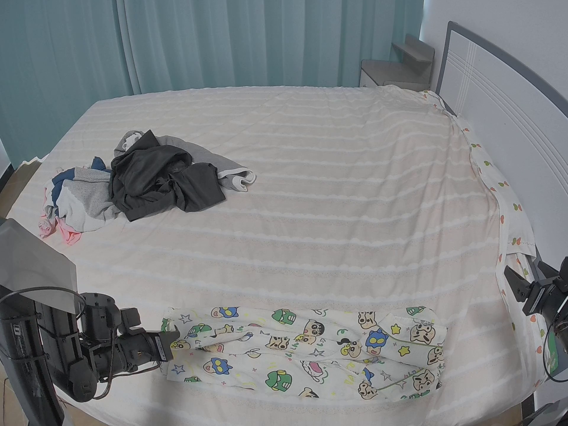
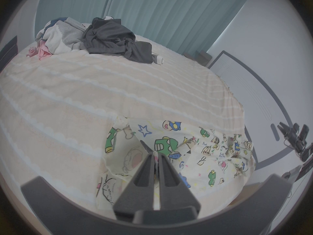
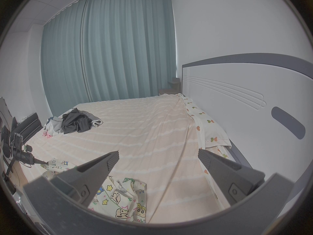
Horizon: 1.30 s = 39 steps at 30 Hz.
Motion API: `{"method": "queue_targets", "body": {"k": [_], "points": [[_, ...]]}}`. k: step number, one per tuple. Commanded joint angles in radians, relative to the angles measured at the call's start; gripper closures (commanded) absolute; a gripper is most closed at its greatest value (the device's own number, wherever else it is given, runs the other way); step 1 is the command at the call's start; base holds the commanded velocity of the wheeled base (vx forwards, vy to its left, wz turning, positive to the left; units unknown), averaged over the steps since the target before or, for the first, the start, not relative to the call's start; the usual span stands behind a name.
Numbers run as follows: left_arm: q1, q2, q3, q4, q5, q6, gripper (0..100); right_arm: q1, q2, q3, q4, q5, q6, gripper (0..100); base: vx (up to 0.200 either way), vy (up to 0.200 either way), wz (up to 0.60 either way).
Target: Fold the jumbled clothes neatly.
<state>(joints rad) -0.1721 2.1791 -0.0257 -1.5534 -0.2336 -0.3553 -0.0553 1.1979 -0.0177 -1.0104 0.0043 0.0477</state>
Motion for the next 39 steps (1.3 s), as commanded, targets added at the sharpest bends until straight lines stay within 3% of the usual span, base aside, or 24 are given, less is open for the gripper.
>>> {"method": "queue_targets", "body": {"k": [1,10,17,20,25,26,35,39], "points": [[0.008,0.051,0.024,-0.011,0.005,0.032,100,0.0,-0.001,0.018,0.0,0.0,0.0,0,0.0,0.0,0.0],[-0.001,0.168,0.026,-0.008,0.004,0.136,100,0.0,-0.001,0.018,0.0,0.0,0.0,0,0.0,0.0,0.0],[-0.001,0.18,0.026,-0.007,0.01,0.144,100,0.0,-0.001,0.018,0.0,0.0,0.0,0,0.0,0.0,0.0],[0.0,0.211,0.024,-0.017,0.059,0.179,100,0.0,-0.001,0.018,0.0,-0.001,-0.002,0,0.0,0.0,0.0],[0.003,0.209,0.024,-0.017,0.073,0.182,100,0.0,-0.015,0.018,0.0,0.0,0.0,0,0.0,0.0,0.0],[0.005,0.206,0.023,-0.017,0.073,0.177,0,0.0,-0.018,0.018,0.0,0.0,0.0,0,0.0,0.0,0.0],[0.036,0.106,0.006,-0.017,0.066,0.131,0,0.0,-0.021,0.018,0.0,0.0,0.0,0,0.0,0.0,0.0],[0.063,-0.016,-0.042,-0.017,0.053,-0.005,0,0.0,-0.021,0.018,0.0,0.0,0.0,0,0.0,0.0,0.0]]}}
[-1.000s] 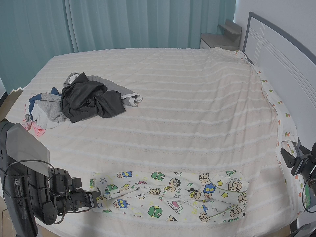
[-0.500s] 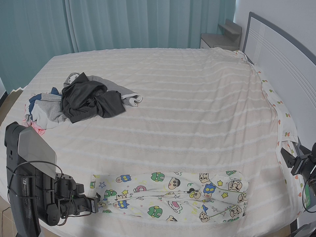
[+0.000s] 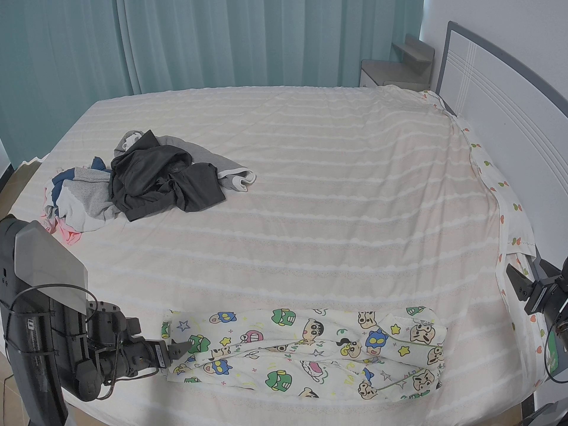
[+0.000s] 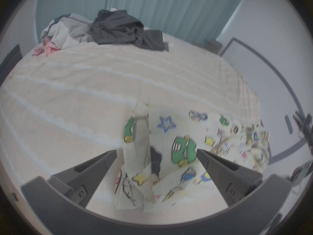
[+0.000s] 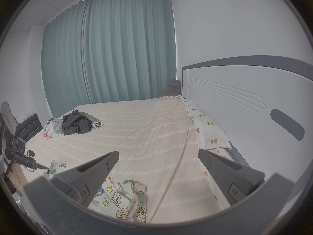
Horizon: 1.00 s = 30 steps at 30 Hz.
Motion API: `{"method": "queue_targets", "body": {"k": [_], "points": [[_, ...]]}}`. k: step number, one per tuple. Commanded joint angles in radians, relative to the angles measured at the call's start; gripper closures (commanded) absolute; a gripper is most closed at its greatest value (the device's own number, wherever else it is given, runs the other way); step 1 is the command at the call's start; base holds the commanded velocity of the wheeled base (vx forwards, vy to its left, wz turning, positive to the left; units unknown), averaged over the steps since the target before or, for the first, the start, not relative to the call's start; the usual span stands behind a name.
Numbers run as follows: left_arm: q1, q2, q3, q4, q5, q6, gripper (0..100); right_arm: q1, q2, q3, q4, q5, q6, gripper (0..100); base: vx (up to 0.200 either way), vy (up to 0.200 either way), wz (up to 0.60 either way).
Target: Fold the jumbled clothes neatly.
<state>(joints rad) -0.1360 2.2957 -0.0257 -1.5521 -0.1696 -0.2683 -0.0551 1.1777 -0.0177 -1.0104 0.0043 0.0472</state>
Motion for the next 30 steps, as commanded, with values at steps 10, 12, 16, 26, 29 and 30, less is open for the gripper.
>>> {"method": "queue_targets", "body": {"k": [10,12,16,26,29,30], "points": [[0.015,-0.058,-0.148,-0.019,-0.028,-0.262,0,0.0,-0.007,0.018,0.0,0.0,0.0,0,0.0,0.0,0.0],[0.007,-0.009,-0.154,-0.019,-0.028,-0.264,0,0.0,-0.006,0.018,0.0,0.0,0.0,0,0.0,0.0,0.0],[-0.013,0.053,-0.171,-0.019,-0.028,-0.266,0,0.0,-0.004,0.018,0.0,0.0,0.0,0,0.0,0.0,0.0],[-0.045,0.093,-0.235,-0.019,-0.027,-0.344,0,0.0,-0.003,0.018,0.0,0.0,0.0,0,0.0,0.0,0.0],[-0.047,0.096,-0.24,-0.019,-0.027,-0.358,0,0.0,-0.003,0.018,0.0,0.0,0.0,0,0.0,0.0,0.0],[-0.047,0.096,-0.241,-0.019,-0.028,-0.359,0,0.0,-0.003,0.018,0.0,0.0,0.0,0,0.0,0.0,0.0]]}}
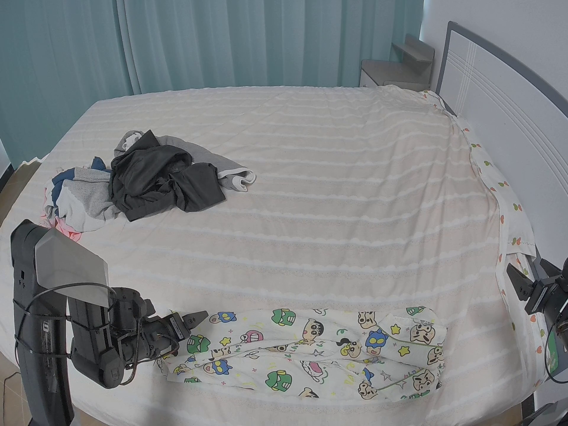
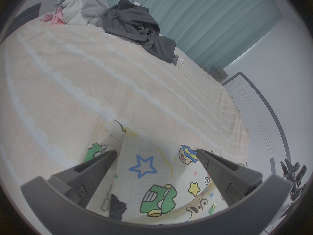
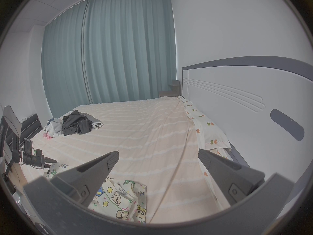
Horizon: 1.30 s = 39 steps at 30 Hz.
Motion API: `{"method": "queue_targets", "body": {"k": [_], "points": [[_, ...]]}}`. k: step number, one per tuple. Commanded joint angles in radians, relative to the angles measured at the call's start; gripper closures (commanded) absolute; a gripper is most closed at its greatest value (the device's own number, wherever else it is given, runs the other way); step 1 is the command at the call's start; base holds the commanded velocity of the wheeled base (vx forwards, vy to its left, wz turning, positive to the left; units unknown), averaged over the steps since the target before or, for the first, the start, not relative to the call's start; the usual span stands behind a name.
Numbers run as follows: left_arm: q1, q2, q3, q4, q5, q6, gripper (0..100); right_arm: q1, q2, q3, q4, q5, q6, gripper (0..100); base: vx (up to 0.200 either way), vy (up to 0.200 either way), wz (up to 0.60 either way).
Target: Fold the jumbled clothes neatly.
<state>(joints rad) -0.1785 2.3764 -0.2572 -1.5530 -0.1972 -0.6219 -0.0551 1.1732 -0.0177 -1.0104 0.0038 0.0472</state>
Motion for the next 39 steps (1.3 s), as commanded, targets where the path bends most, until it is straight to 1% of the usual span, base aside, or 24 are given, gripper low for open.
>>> {"method": "queue_targets", "body": {"k": [1,4,5,18,27,34,39], "points": [[-0.004,0.015,-0.01,-0.018,-0.001,-0.015,0,0.0,0.002,0.018,0.0,0.001,0.0,0,0.0,0.0,0.0],[-0.004,0.017,-0.016,-0.018,-0.001,-0.035,0,0.0,0.003,0.018,0.0,0.001,0.0,0,0.0,0.0,0.0],[-0.004,0.018,-0.019,-0.018,-0.001,-0.041,100,0.0,0.003,0.018,0.0,0.001,0.0,0,0.0,0.0,0.0],[0.007,0.03,-0.028,-0.018,0.007,-0.047,100,0.0,0.002,0.018,0.0,0.001,0.0,0,0.0,0.0,0.0],[0.039,-0.063,-0.045,-0.018,0.01,-0.048,100,0.0,0.002,0.018,0.001,0.001,0.0,0,0.0,0.0,0.0],[0.04,-0.068,-0.079,-0.018,0.005,-0.05,100,0.0,0.0,0.018,0.018,0.001,-0.003,0,0.0,0.0,0.0],[0.042,-0.063,-0.112,-0.016,-0.001,-0.084,100,0.0,0.0,0.018,0.036,0.001,-0.021,0,0.0,0.0,0.0]]}}
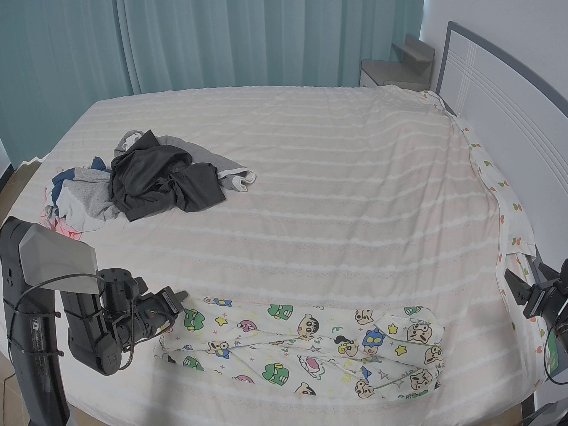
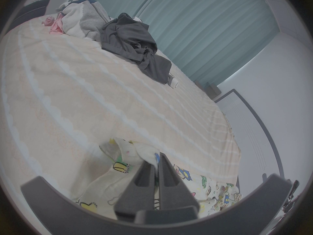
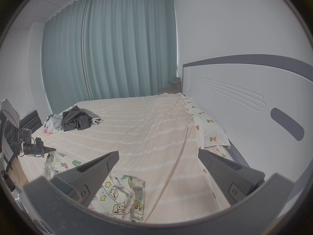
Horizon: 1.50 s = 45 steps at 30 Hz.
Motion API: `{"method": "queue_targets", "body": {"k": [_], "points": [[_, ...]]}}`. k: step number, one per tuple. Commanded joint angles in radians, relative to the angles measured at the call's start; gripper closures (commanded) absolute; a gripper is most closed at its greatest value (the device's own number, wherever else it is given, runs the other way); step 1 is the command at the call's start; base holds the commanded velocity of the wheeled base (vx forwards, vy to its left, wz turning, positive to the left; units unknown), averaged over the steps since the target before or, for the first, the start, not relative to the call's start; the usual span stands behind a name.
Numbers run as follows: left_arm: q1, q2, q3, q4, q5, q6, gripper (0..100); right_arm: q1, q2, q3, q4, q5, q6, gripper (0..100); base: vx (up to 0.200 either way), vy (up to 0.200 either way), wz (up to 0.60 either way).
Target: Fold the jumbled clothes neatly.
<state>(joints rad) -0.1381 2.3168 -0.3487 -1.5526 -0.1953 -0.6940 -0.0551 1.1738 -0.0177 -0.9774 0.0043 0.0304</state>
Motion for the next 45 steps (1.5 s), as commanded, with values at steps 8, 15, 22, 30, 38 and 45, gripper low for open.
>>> {"method": "queue_targets", "body": {"k": [8,15,22,30,38,45], "points": [[0.005,0.038,-0.052,-0.009,-0.001,-0.005,100,0.0,0.0,0.018,0.003,0.0,-0.004,0,0.0,0.0,0.0],[0.041,0.059,-0.058,-0.009,0.001,0.002,0,0.0,0.0,0.018,0.005,0.0,-0.003,0,0.0,0.0,0.0],[0.049,0.072,-0.058,-0.012,0.007,0.004,0,0.0,-0.003,0.018,0.003,0.0,-0.003,0,0.0,0.0,0.0],[0.104,0.059,0.093,0.003,-0.095,0.237,0,0.0,0.0,0.018,0.003,0.0,-0.003,0,0.0,0.0,0.0],[0.069,0.082,0.085,0.011,-0.113,0.377,0,0.0,-0.003,0.018,0.005,0.0,-0.004,0,0.0,0.0,0.0],[0.02,0.153,0.008,0.016,-0.038,0.429,0,0.0,-0.005,0.018,0.005,0.0,-0.004,0,0.0,0.0,0.0]]}}
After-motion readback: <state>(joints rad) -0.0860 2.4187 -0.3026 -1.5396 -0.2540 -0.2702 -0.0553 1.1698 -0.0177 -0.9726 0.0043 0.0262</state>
